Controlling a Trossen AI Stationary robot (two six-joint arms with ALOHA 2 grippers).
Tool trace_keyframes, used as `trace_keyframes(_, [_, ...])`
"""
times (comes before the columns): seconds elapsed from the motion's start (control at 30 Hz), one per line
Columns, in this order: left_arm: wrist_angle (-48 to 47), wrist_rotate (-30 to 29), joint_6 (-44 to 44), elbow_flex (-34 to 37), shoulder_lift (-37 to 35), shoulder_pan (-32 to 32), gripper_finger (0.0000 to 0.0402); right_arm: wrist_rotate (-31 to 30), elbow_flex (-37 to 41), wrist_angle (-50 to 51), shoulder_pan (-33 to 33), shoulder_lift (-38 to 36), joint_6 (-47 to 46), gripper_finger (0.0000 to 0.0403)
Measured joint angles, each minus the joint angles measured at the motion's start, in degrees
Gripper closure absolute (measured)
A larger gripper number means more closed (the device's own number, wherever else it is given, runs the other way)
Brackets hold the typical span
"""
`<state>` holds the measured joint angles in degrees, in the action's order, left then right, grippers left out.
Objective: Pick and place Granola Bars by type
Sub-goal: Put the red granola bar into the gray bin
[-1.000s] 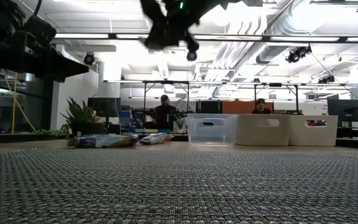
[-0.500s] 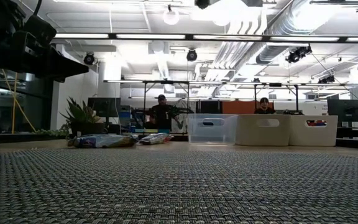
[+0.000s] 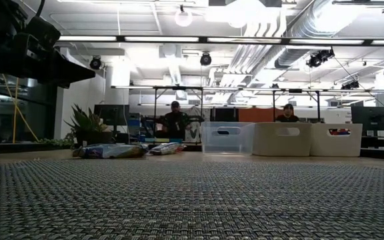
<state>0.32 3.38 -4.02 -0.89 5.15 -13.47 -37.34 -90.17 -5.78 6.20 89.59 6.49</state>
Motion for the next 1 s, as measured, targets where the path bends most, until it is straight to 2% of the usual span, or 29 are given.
trace_keyframes(0.23, [0.0, 0.0, 0.0, 0.0, 0.0, 0.0, 0.0400, -21.5, 0.0, 2.2, 0.7, -0.2, 6.7, 0.0325])
trace_keyframes(0.33, [0.0, 0.0, 0.0, 0.0, 0.0, 0.0, 0.0400, -28.8, 0.0, 8.2, 2.3, -0.2, 1.0, 0.0325])
trace_keyframes(0.4, [0.0, 0.0, 0.0, 0.0, 0.0, 0.0, 0.0400, -31.3, 0.0, 13.8, 4.0, -0.2, -4.2, 0.0325])
trace_keyframes(0.47, [0.0, 0.0, 0.0, 0.0, 0.0, 0.0, 0.0400, -30.3, 0.0, 20.1, 5.9, -0.2, -9.4, 0.0325])
trace_keyframes(0.73, [0.0, 0.0, 0.0, 0.0, 0.0, 0.0, 0.0400, -17.0, 0.9, 46.2, 16.7, -0.1, -34.4, 0.0325])
trace_keyframes(0.83, [0.0, 0.0, 0.0, 0.0, 0.0, 0.0, 0.0400, -13.2, 4.2, 48.3, 20.6, -0.1, -36.3, 0.0325])
trace_keyframes(1.0, [0.0, 0.0, 0.0, 0.0, 0.0, 0.0, 0.0400, -1.2, 11.5, 45.6, 25.4, -0.1, -37.5, 0.0325])
